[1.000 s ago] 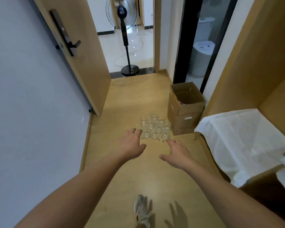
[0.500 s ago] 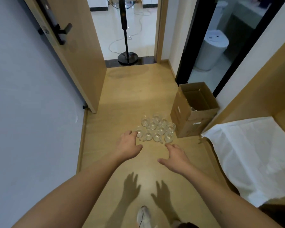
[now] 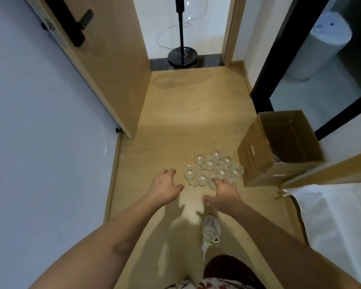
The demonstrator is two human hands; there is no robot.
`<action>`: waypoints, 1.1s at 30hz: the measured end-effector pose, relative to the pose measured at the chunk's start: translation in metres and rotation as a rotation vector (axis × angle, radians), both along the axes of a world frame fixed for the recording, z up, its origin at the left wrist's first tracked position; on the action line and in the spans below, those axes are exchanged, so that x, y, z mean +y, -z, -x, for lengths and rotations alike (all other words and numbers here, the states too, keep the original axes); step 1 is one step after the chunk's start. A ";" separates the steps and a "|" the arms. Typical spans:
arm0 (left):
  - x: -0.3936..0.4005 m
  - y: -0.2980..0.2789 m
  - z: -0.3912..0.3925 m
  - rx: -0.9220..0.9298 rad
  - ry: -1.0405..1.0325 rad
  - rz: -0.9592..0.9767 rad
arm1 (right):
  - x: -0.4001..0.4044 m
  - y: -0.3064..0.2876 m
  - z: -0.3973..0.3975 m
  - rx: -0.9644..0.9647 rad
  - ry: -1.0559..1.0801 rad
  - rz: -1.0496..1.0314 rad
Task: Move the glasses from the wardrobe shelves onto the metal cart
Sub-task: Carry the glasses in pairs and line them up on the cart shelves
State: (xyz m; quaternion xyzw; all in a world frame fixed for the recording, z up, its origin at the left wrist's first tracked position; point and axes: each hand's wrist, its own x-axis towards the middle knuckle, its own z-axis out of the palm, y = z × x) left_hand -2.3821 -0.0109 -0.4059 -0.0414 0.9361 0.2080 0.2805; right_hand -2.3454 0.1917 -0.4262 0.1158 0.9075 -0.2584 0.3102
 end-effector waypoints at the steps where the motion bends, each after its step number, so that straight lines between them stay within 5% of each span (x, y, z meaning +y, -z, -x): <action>1: 0.003 0.005 0.012 -0.032 -0.008 0.006 | 0.004 0.006 0.015 -0.015 -0.009 0.011; 9: 0.029 0.073 0.094 -0.209 -0.250 -0.085 | 0.033 0.058 0.101 -0.171 -0.007 0.093; 16: 0.038 0.158 0.113 -0.295 -0.222 -0.105 | 0.023 0.141 0.134 -0.287 0.273 0.189; 33: 0.021 0.557 0.172 -0.463 -0.457 -0.239 | -0.038 0.567 0.164 -0.416 1.081 0.470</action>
